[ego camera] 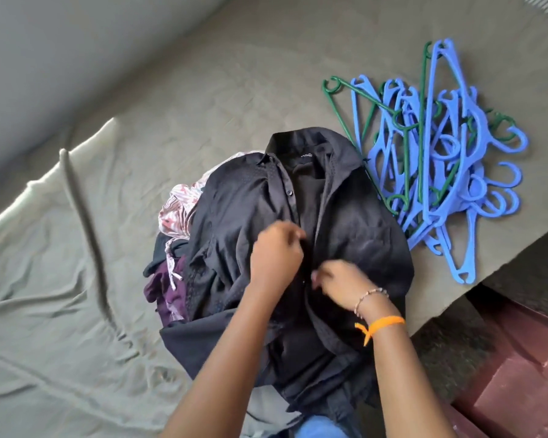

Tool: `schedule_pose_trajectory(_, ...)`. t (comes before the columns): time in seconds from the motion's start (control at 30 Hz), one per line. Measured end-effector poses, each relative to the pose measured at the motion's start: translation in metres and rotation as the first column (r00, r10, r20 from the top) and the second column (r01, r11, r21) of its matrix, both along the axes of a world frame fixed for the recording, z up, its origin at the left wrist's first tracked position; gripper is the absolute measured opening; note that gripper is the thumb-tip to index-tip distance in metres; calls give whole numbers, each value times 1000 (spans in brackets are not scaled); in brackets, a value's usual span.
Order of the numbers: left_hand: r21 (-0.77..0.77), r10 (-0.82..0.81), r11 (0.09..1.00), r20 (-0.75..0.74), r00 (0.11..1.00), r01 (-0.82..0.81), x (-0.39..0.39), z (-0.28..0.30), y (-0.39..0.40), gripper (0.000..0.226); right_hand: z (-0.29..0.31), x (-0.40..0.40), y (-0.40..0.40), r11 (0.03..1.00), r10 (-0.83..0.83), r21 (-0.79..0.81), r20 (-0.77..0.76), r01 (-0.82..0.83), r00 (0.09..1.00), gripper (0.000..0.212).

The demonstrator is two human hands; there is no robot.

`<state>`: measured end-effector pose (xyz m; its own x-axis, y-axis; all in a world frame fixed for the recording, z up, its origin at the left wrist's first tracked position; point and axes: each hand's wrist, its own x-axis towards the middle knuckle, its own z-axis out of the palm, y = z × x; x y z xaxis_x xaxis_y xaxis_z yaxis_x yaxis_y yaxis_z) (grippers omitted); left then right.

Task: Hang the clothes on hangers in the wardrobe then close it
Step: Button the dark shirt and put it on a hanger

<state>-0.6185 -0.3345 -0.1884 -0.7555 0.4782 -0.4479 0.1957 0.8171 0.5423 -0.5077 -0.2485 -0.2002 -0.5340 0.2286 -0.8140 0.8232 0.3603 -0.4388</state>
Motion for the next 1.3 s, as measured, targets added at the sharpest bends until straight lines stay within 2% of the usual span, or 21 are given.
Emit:
schedule_pose_trajectory(0.07, 70, 120, 991, -52, 991, -116, -27, 0, 13, 26, 4, -26, 17, 949, -208, 182, -252, 258, 945, 16)
schedule_pose_trajectory(0.17, 69, 284, 958, -81, 955, -279, -70, -16, 28, 27, 0, -72, 25, 918, -289, 114, -463, 380, 838, 14)
schedule_pose_trajectory(0.23, -25, 287, 957, -79, 955, -289, -92, -30, 38, 38, -15, -94, 21, 936, -300, 25, -469, 352, 830, 26)
schedule_pose_trajectory(0.33, -118, 180, 976, -15, 984, -181, -117, -50, 52, 55, -34, -111, 17, 942, -310, -23, -439, 334, 843, 35)
schedule_pose_trajectory(0.43, -155, 53, 986, -47, 997, -60, -135, -59, 65, 34, -31, -114, 20, 913, -367, -53, -538, 404, 759, 34)
schedule_pose_trajectory(0.53, -17, 125, 991, -216, 968, -132, -144, -38, 91, 25, -20, -102, 20, 831, -473, -119, -666, 544, 577, 37)
schedule_pose_trajectory(0.6, 199, 193, 972, -373, 908, -125, -136, -14, 116, 23, -15, -94, 21, 746, -533, -141, -713, 651, 455, 37)
schedule_pose_trajectory(0.67, 393, 114, 919, -342, 933, 32, -119, -3, 134, 35, -17, -89, 26, 671, -570, -105, -706, 734, 420, 38)
schedule_pose_trajectory(0.7, 370, -45, 916, -291, 956, 155, -110, -9, 135, 47, -21, -87, 30, 651, -584, -59, -675, 757, 451, 40)
schedule_pose_trajectory(0.73, 232, -250, 927, -208, 946, 296, -101, -19, 132, 57, -25, -83, 33, 644, -594, 0, -630, 765, 500, 43)
schedule_pose_trajectory(0.77, 8, -435, 899, -80, 897, 437, -93, -33, 124, 63, -28, -77, 35, 635, -597, 75, -584, 769, 550, 44)
schedule_pose_trajectory(0.8, -200, -543, 816, 55, 838, 542, -87, -44, 112, 63, -33, -70, 37, 613, -607, 136, -549, 778, 574, 43)
schedule_pose_trajectory(0.83, -313, -572, 754, 119, 812, 577, -81, -51, 101, 59, -37, -64, 41, 563, -635, 178, -531, 807, 561, 40)
schedule_pose_trajectory(0.87, -345, -562, 755, 96, 821, 557, -73, -54, 91, 55, -43, -58, 45, 513, -684, 190, -499, 837, 532, 36)
schedule_pose_trajectory(0.93, -262, -506, 843, -88, 858, 470, -52, -48, 73, 45, -49, -53, 52, 446, -807, 159, -353, 881, 473, 26)
schedule_pose_trajectory(1.0, -104, -445, 894, -301, 843, 435, -25, -40, 58, 32, -50, -57, 58, 440, -856, 64, -271, 896, 440, 7)
schedule_pose_trajectory(1.07, -48, -416, 900, -387, 823, 433, 4, -37, 43, 31, -49, -64, 70, 436, -866, -27, -284, 900, 411, 37)
schedule_pose_trajectory(1.1, -76, -424, 901, -364, 829, 428, 18, -35, 37, 36, -48, -69, 78, 443, -864, -75, -302, 893, 403, 37)
schedule_pose_trajectory(1.17, -170, -474, 880, -273, 837, 443, 38, -32, 30, 45, -54, -80, 98, 425, -892, -162, -245, 891, 381, 20)
schedule_pose_trajectory(1.23, -257, -527, 843, -217, 822, 472, 48, -33, 28, 40, -67, -88, 117, 344, -938, -241, -118, 907, 324, 64)
schedule_pose_trajectory(1.3, -212, -486, 870, -207, 849, 446, 47, -34, 31, 27, -52, -96, 126, 329, -939, -191, -168, 925, 299, 52)
